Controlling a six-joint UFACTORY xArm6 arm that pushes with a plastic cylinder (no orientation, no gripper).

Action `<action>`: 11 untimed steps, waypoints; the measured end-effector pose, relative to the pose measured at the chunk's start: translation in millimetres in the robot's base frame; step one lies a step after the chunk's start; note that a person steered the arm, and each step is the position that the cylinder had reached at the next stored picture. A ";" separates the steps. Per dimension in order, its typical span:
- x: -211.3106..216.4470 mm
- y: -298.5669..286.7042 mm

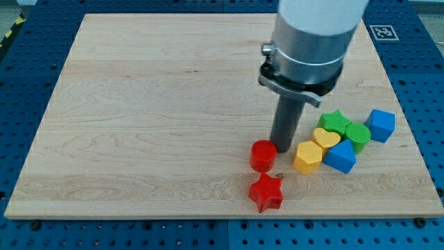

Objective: Move the green blocks toward the red circle

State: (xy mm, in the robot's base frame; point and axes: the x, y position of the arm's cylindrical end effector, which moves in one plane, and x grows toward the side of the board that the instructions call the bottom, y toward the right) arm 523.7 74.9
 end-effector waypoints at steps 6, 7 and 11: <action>-127.1 130.7; -117.4 249.3; 21.0 247.9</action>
State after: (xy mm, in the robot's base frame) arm 544.6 322.8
